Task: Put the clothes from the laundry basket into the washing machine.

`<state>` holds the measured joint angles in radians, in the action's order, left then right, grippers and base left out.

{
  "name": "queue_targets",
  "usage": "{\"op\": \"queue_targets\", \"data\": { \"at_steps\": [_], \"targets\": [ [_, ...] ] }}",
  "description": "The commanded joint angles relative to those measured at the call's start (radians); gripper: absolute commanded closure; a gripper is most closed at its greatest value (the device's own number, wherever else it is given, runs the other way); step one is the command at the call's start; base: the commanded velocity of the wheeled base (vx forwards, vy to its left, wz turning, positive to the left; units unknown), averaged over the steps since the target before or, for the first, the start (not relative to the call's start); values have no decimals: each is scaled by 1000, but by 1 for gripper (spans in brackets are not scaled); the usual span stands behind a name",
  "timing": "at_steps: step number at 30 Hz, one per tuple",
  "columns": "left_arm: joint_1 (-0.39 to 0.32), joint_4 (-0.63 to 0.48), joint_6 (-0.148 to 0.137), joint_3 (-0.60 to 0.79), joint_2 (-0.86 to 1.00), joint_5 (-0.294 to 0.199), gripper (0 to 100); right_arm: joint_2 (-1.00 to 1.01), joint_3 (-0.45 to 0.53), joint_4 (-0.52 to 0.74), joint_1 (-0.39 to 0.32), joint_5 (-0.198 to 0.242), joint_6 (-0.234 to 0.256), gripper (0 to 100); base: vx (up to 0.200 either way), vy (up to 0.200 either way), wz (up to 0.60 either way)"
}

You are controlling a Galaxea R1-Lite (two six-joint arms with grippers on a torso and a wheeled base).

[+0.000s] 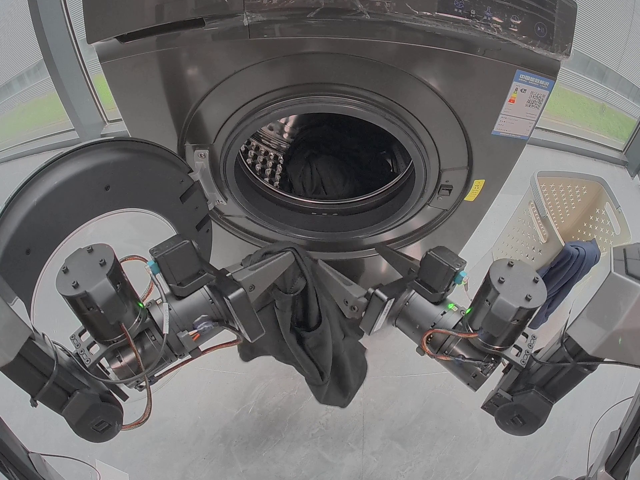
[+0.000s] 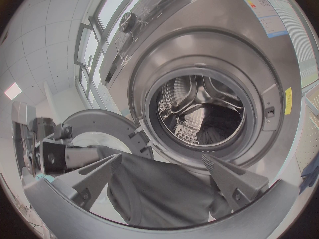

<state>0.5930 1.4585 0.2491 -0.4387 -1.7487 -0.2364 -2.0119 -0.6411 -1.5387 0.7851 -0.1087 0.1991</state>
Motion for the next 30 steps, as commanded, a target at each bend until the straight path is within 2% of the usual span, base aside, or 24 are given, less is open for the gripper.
{"op": "queue_targets", "data": {
  "at_steps": [1,4,20,30],
  "targets": [
    [-10,8,-1,-28,-18,28,100,-1,78,0,-7,0,2,0,0,0,0],
    [-12,17,2,-57,-38,63,100,2,110,0,-15,0,2,0,0,0,0],
    [-19,42,4,-72,-54,71,100,-5,133,0,-14,-2,2,0,0,0,0],
    [-36,49,1,-89,-57,69,100,-99,61,0,-29,-2,-3,0,0,0,0]
  ]
}}
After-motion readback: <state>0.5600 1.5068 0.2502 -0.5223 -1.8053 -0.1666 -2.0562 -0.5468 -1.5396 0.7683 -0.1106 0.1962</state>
